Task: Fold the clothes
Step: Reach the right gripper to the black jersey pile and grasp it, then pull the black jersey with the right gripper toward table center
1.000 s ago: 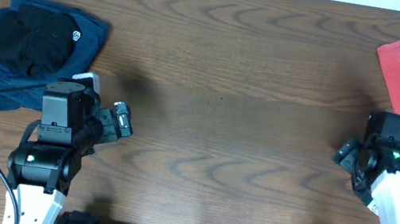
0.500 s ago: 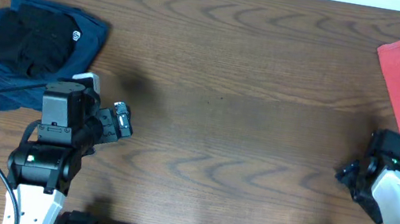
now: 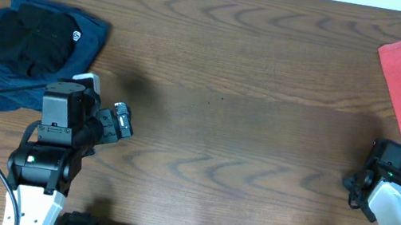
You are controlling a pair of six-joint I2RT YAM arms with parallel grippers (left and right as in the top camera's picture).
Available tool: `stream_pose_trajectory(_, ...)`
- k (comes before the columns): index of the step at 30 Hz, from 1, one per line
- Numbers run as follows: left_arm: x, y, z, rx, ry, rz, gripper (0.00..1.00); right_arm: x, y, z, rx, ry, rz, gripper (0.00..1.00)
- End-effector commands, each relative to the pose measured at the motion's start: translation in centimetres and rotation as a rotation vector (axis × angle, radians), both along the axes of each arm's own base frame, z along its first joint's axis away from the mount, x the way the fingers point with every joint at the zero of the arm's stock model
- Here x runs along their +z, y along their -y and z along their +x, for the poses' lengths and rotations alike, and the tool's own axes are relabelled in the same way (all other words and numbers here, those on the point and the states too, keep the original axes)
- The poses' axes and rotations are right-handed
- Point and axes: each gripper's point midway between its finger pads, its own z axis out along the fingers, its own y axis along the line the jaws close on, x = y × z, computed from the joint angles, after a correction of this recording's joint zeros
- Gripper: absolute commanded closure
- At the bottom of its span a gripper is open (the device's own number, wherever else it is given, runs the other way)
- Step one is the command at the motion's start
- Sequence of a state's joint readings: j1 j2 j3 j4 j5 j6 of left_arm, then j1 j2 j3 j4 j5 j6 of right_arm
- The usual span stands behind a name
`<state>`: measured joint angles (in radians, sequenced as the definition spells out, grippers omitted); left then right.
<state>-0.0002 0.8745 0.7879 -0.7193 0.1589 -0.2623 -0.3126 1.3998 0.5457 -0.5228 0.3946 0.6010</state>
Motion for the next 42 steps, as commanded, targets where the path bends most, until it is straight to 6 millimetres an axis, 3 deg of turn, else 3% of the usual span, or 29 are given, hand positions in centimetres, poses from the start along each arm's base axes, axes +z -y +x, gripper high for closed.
stream_pose_trajectory(1,0.6,0.1,0.2,-0.006,0.014,-0.009,0.02,-1.5,-0.4,-2.3,-0.017,-0.078,0.020,0.55)
stream_pose_trajectory(7,0.6,0.1,0.2,-0.006,0.014,-0.009,0.02,-1.5,-0.1,-2.3,-0.030,-0.073,0.019,0.71)
stream_pose_trajectory(13,0.6,0.1,0.2,-0.006,0.014,-0.009,0.02,-1.4,0.6,-2.4,-0.063,-0.056,0.015,0.99)
stream_pose_trajectory(20,0.7,0.1,0.3,-0.006,0.018,-0.009,0.02,-1.4,0.4,-2.0,-0.055,-0.044,0.035,0.99)
stream_pose_trajectory(25,0.7,0.1,0.3,-0.006,0.019,-0.009,0.02,0.8,-0.7,1.8,0.109,0.019,0.131,0.99)
stream_pose_trajectory(28,0.7,0.1,0.3,-0.006,0.022,-0.009,0.02,4.5,-2.0,5.8,0.274,0.109,0.196,0.99)
stream_pose_trajectory(31,0.7,0.1,0.3,-0.006,0.022,-0.009,0.02,8.9,-4.8,9.8,0.487,0.213,0.249,0.99)
stream_pose_trajectory(33,0.7,0.1,0.3,-0.006,0.022,-0.009,0.02,12.1,-8.2,12.2,0.682,0.292,0.302,0.99)
stream_pose_trajectory(35,0.7,0.1,0.3,-0.006,0.022,-0.009,0.02,15.2,-12.9,14.0,0.914,0.374,0.372,0.99)
stream_pose_trajectory(38,0.7,0.1,0.3,-0.006,0.022,-0.009,0.02,18.7,-20.5,14.9,1.214,0.478,0.455,0.99)
stream_pose_trajectory(42,0.7,0.1,0.3,-0.006,0.022,-0.009,0.02,20.1,-28.4,14.8,1.448,0.536,0.449,0.99)
